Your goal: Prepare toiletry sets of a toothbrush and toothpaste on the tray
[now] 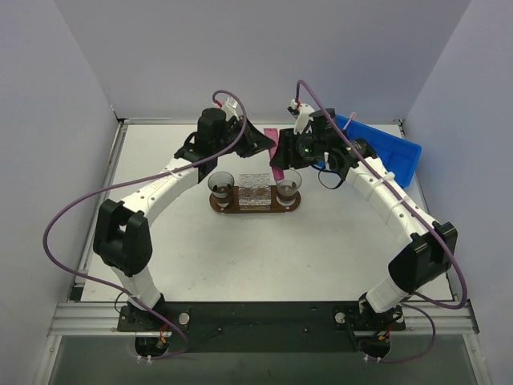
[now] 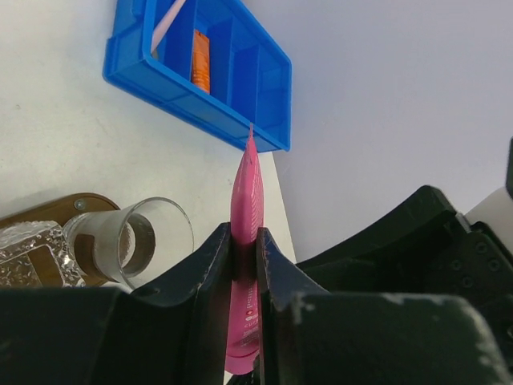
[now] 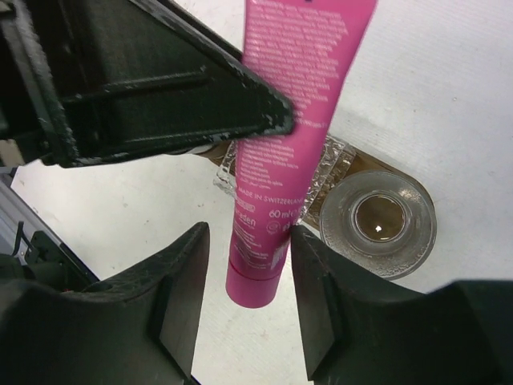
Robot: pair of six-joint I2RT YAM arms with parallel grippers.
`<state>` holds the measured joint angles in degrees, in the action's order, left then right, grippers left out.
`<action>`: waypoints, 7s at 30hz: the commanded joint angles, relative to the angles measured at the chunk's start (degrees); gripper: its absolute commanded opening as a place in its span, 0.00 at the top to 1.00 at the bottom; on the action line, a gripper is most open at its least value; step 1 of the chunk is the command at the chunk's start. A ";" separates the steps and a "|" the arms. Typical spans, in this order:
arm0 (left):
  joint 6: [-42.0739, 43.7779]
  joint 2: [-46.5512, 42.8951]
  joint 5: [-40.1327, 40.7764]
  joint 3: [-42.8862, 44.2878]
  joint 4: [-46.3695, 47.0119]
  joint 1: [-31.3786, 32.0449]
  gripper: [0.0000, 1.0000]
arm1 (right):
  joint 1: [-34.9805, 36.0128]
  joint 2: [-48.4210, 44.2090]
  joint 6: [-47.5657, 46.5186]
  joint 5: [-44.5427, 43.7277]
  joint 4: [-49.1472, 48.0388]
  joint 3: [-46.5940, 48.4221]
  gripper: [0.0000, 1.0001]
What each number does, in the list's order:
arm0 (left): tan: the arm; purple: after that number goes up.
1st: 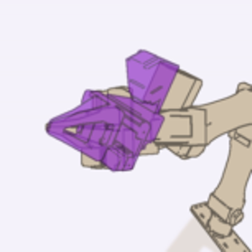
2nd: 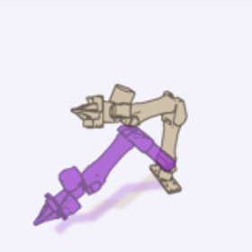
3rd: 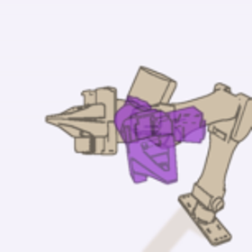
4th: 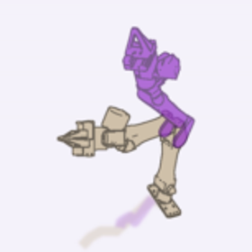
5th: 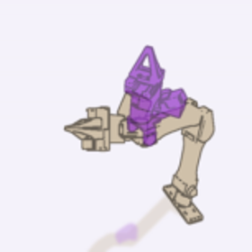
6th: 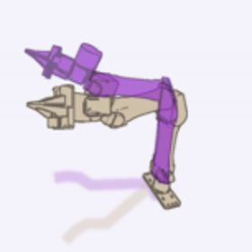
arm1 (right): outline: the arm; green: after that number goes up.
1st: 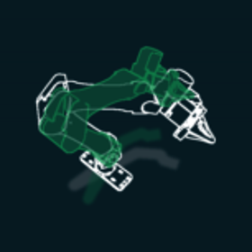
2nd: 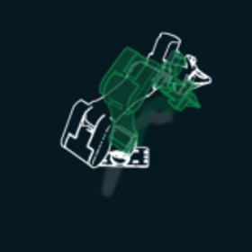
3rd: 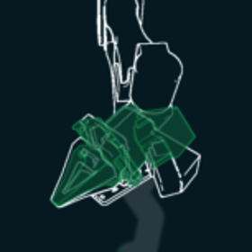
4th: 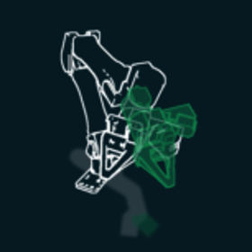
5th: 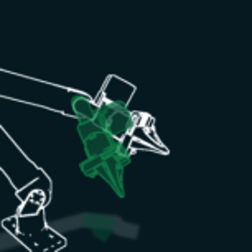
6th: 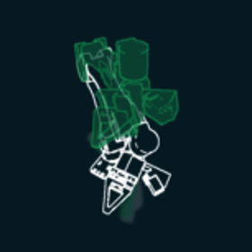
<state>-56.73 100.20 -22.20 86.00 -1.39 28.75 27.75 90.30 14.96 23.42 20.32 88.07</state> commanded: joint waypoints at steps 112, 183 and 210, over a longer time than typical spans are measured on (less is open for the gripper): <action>28.87 -27.69 -5.50 -18.67 -10.29 -12.93 0.26 | 5.47 -6.10 -10.21 -3.90 -17.74 -5.18 1.00; 55.59 -17.15 -21.05 -5.49 -31.66 7.37 1.00 | 3.54 1.90 -6.43 18.95 25.91 17.66 0.66; 55.24 -15.83 -20.52 -4.26 -31.75 8.77 1.00 | 2.66 1.10 -8.90 21.05 25.83 11.95 0.64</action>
<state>-2.28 84.38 -41.15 78.39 -34.92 36.97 30.41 91.39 7.31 43.16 45.30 101.69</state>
